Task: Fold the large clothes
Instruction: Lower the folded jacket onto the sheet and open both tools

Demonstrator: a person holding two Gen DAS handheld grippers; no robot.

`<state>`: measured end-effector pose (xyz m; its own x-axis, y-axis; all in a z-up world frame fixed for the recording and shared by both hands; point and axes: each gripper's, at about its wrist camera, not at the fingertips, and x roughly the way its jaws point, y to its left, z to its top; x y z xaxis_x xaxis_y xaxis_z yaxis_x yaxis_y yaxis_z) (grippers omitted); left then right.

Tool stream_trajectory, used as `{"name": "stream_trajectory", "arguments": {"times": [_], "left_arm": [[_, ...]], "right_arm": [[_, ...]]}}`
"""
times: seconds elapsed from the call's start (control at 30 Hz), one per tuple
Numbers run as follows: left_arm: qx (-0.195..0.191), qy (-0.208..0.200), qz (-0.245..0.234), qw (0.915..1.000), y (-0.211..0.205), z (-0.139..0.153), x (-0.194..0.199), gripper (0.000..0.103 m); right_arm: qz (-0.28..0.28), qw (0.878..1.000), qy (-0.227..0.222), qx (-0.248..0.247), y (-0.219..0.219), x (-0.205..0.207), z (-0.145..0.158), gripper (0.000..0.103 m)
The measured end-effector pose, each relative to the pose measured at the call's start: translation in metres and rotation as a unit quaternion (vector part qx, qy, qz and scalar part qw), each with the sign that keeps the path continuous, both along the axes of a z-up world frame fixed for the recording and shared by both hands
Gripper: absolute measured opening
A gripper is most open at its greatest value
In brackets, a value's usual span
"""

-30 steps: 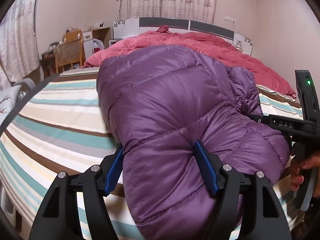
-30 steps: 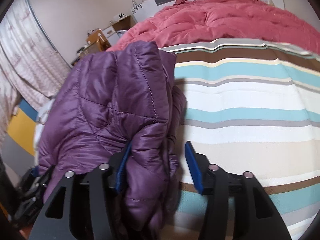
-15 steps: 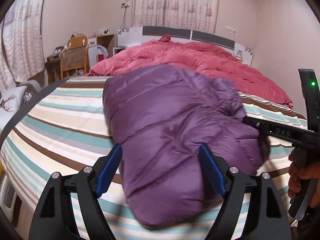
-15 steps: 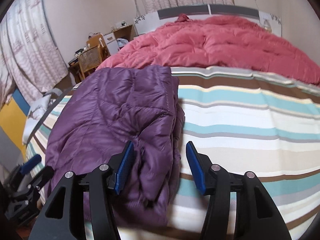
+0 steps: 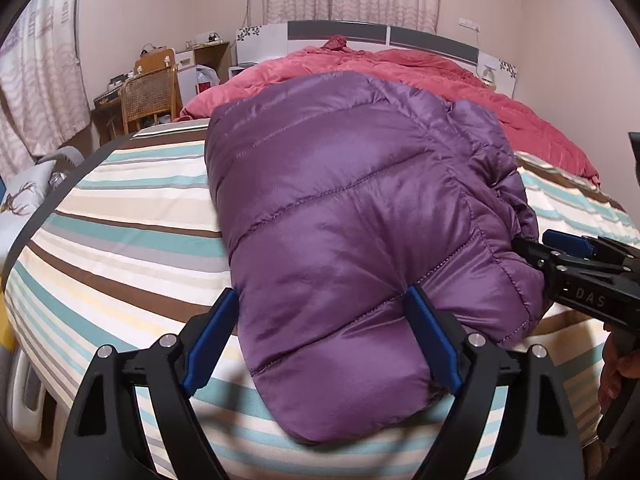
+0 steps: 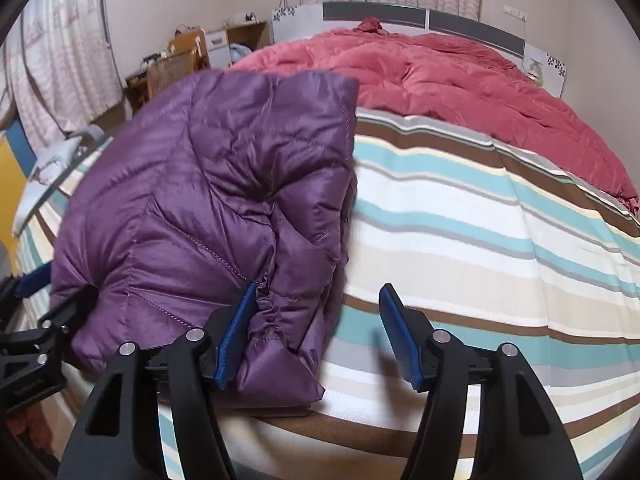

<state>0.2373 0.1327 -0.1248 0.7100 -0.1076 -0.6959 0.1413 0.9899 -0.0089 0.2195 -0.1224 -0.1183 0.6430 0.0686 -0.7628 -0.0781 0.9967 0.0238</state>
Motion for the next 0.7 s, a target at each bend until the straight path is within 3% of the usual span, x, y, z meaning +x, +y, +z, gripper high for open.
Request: {"name": "stream_trajectory", "arguments": {"times": [0.2,0.3,0.43,0.7], "left_arm": [[-0.006,0.005,0.009,0.9999,-0.001,-0.007,0.0,0.085],[-0.016,0.005,0.017,0.9997,0.0,0.0,-0.003,0.086],[-0.027,-0.002,0.033,0.9991,0.001,0.007,-0.013,0.099],[-0.035,-0.018,0.056,0.9976,0.006,0.018,-0.035,0.101]], "right_arm": [[-0.003,1.0,0.008,0.001,0.001,0.004,-0.013,0.061],[-0.005,1.0,0.006,-0.004,0.003,0.001,-0.008,0.062],[-0.013,1.0,-0.001,0.016,0.003,-0.007,0.002,0.063],[-0.004,0.999,-0.021,0.032,0.001,-0.028,0.019,0.064]]}}
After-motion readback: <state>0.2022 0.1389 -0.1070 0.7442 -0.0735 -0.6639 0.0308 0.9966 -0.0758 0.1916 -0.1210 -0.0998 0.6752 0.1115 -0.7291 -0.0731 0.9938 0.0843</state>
